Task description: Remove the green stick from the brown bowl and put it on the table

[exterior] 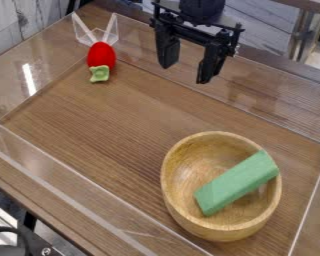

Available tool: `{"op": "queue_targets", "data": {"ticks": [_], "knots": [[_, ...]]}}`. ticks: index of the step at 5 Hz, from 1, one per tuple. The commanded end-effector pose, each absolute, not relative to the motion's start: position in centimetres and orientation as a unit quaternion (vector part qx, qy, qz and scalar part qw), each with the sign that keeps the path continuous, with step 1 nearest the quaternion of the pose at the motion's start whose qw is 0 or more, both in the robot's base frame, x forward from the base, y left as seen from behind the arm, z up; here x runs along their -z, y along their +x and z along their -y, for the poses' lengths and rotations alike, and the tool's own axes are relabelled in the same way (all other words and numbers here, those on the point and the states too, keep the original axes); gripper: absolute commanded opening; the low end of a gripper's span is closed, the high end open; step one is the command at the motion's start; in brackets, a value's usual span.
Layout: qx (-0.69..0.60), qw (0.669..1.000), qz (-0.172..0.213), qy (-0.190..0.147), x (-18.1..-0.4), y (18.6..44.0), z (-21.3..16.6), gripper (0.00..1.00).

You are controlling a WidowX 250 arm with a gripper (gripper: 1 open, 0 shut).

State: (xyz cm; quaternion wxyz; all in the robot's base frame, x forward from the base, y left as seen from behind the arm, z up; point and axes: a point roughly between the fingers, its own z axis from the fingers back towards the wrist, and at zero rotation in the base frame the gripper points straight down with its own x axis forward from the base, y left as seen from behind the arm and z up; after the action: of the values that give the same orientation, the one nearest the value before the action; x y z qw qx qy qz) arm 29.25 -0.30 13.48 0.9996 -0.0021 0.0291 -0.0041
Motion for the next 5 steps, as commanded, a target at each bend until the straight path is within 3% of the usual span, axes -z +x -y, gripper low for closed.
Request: {"op": "queue_targets", "data": {"ticks": [1, 3, 5], "knots": [[0.018, 0.999, -0.045, -0.006, -11.8, 29.0, 0.7, 1.0], [0.145, 0.988, -0.041, -0.017, -8.0, 27.7, 5.8, 1.0], [0.225, 0.974, -0.024, -0.02, -8.3, 25.0, 12.4, 1.0]]}}
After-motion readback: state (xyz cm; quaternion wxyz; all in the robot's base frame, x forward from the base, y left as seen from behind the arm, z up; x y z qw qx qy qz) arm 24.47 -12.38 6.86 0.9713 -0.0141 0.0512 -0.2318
